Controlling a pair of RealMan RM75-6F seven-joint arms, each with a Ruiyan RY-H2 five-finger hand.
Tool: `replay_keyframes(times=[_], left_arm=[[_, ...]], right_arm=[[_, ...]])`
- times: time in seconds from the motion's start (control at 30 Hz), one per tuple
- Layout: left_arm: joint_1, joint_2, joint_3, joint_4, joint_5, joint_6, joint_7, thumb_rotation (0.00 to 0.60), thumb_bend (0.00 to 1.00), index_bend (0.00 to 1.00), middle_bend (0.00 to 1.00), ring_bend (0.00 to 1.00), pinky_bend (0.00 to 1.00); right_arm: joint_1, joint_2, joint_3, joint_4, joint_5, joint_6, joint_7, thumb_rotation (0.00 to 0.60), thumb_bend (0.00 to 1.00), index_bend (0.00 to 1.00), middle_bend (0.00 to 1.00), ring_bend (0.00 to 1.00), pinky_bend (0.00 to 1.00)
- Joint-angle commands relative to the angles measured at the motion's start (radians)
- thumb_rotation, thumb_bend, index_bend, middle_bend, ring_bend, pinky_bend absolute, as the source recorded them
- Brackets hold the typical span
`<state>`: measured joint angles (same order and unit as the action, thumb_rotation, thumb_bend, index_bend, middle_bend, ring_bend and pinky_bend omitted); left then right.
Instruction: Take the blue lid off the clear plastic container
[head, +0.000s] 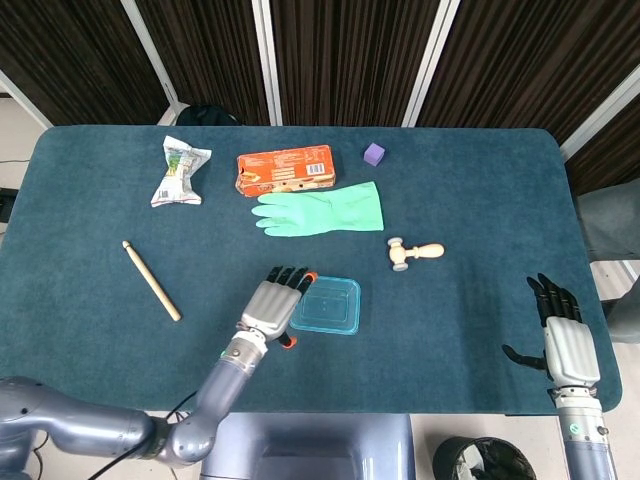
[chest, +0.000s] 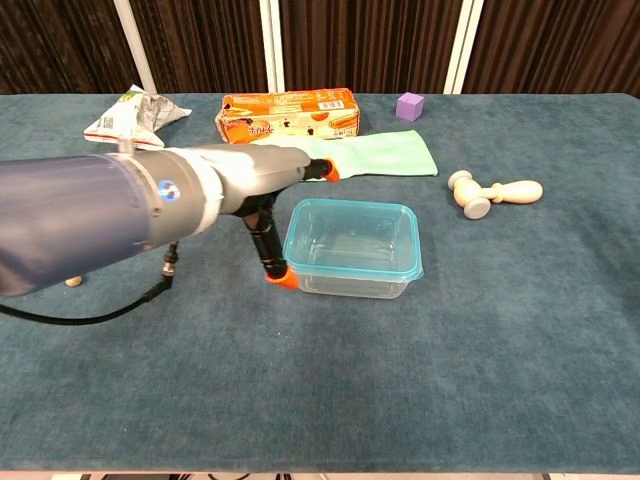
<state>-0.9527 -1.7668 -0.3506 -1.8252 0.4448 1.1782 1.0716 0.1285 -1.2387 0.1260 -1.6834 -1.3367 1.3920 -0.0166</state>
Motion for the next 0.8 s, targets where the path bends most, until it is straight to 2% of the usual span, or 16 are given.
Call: replay_keyframes(times=[0.03,0.37,0.63,0.73,0.8], left_arm=[[-0.036,-0.038,-0.024,0.039,-0.049,0.02,0.015,0.6,0.0,0.0,0.0,0.0,0.0],[-0.112,-0.112,-0.053,0.154,-0.117,0.044,0.026,0.6,0.0,0.0,0.0,0.0,0.01],[-0.149,-0.166,-0.074,0.235,-0.161,0.031,0.001,0.6,0.0,0.0,0.0,0.0,0.08],[-0.164,-0.187,-0.073,0.269,-0.16,0.016,-0.009,0.6,0.02,0.0,0.05,0.02,0.14],[-0.17,-0.198,-0.067,0.286,-0.15,0.01,-0.016,0.6,0.08,0.0,0.12,0.07,0.19]], right_arm=[[0.0,0.0,0.0,-0.002,0.001,-0.001,0.001,0.6,0.2,0.0,0.0,0.0,0.0],[0.002,0.0,0.005,-0.002,0.018,-0.011,0.006,0.6,0.2,0.0,0.0,0.0,0.0],[0.003,0.002,0.007,-0.006,0.027,-0.018,0.008,0.6,0.2,0.0,0.0,0.0,0.0],[0.004,0.001,0.008,-0.006,0.03,-0.019,0.008,0.6,0.2,0.0,0.0,0.0,0.0],[0.004,0.001,0.008,-0.006,0.03,-0.02,0.008,0.6,0.2,0.0,0.0,0.0,0.0]])
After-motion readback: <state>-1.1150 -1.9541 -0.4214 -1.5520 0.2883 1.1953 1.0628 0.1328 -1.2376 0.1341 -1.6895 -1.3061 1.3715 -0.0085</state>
